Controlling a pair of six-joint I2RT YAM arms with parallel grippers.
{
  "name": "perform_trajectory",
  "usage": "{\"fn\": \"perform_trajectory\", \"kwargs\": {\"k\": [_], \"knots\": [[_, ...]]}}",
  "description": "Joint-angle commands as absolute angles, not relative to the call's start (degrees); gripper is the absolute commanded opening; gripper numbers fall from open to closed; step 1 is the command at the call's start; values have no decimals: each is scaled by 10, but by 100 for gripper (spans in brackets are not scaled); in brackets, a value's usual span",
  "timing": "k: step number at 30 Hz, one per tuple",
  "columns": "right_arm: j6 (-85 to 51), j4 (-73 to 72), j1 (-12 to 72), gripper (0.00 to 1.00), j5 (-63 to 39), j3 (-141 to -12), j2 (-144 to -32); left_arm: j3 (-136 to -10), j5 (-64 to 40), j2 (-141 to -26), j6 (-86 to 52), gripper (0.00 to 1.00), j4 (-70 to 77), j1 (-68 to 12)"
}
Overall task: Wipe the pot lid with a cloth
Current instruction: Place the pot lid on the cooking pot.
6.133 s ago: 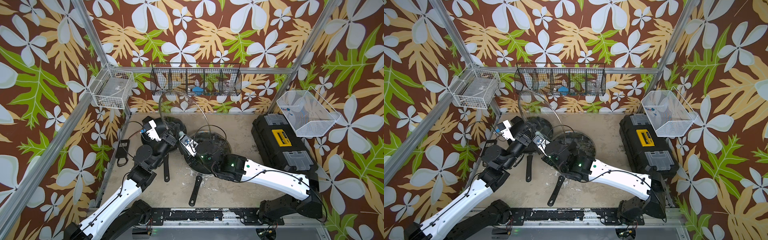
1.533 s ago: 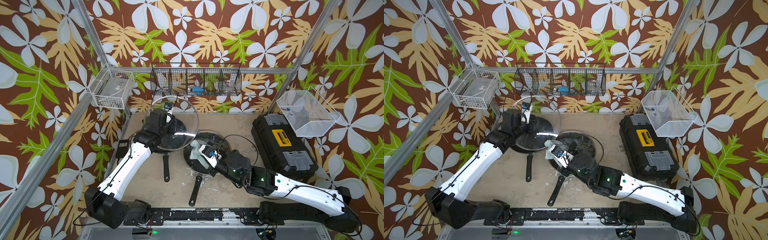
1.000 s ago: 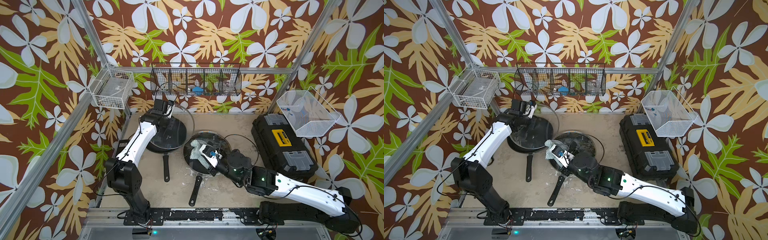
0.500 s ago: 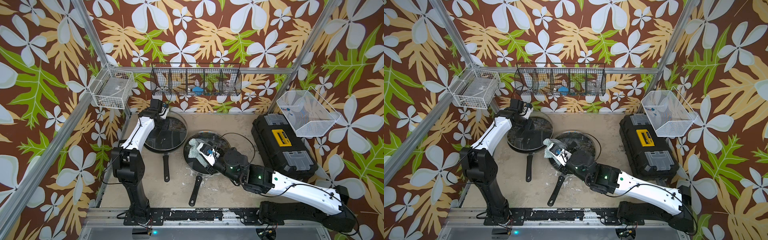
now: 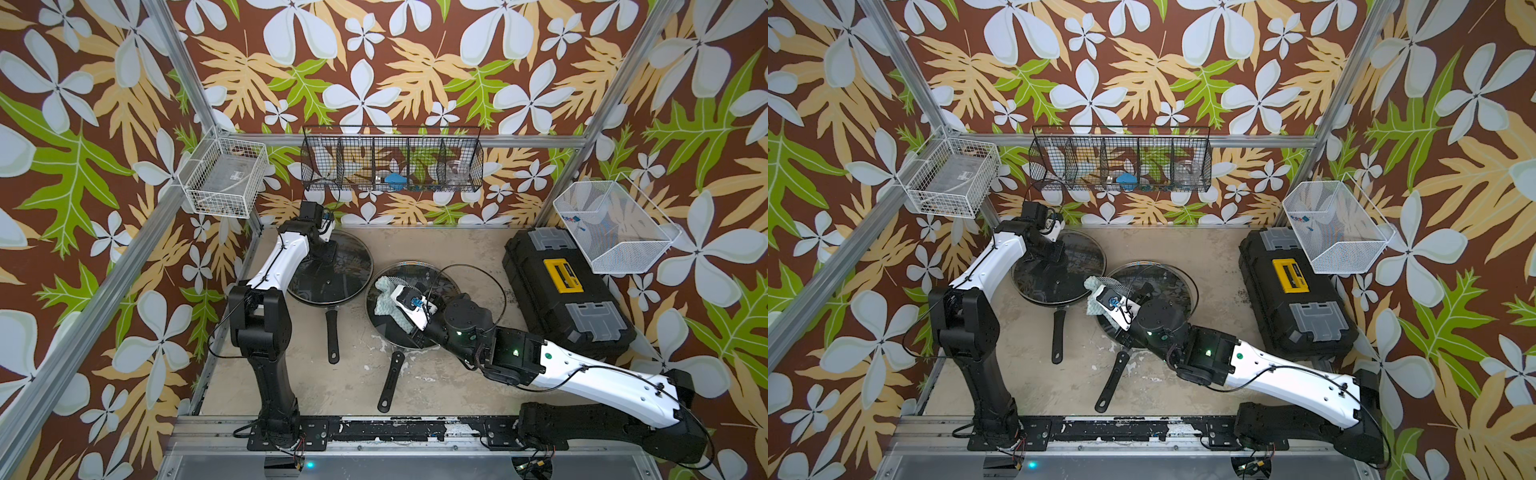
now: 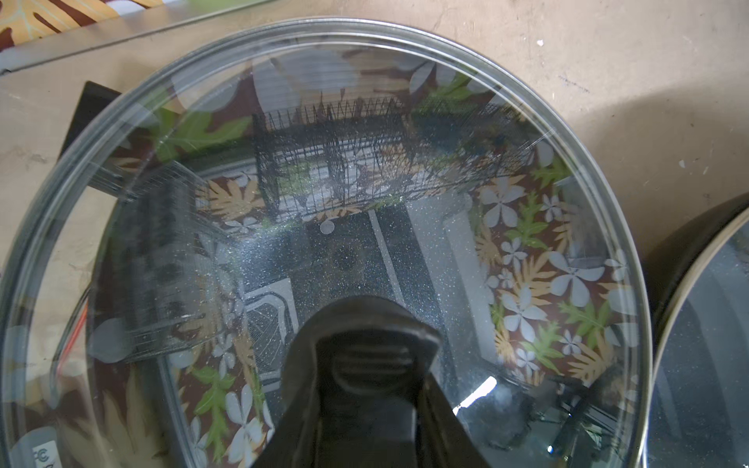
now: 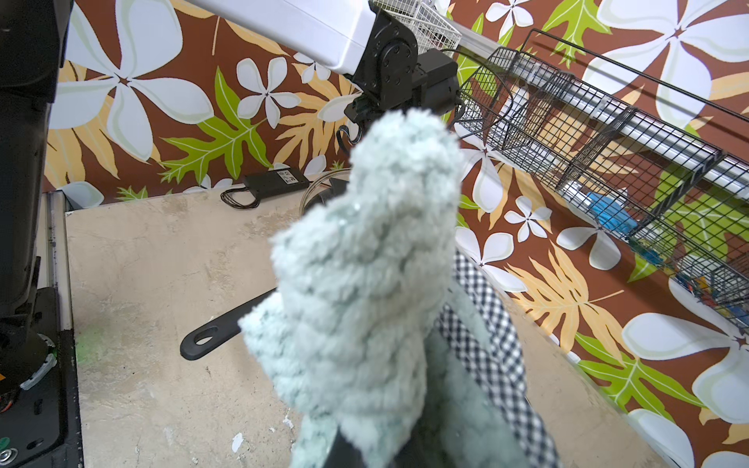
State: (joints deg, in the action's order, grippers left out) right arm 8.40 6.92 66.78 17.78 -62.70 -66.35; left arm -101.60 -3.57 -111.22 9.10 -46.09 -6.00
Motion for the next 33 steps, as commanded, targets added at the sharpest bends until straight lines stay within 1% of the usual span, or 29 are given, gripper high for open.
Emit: {"fn": "perform_trajectory", "kwargs": {"k": [1,31,33], "knots": [[83,61,666,0,173,-629,-663,-1016,-49,-1110,89,0,-438,-58],[81,56,660,0,169,-621,-664,-980,-85,-1128,79,0,-400,-50],[81,56,660,0,170,-621,-663,-979,-73,-1125,81,2,-403,-50]]}}
